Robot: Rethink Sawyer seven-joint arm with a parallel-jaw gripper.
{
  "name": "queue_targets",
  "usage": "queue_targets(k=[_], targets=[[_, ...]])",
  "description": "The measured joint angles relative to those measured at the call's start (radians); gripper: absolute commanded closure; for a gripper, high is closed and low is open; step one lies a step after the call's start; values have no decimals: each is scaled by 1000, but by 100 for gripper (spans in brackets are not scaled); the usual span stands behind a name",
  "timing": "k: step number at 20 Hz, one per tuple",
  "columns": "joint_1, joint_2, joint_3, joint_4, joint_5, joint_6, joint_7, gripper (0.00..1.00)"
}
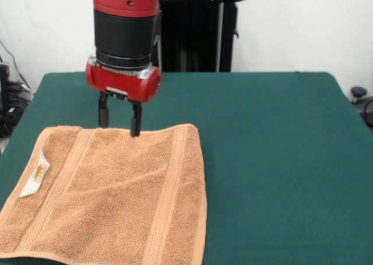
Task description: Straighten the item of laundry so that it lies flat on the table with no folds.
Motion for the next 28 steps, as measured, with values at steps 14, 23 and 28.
queue_targets(k=[14,23,28], targets=[[-23,-3,-1,91,3,-100,0,0],[24,0,-25,105,45,-115,0,0],[61,0,-45,106,85,-115,4,0]])
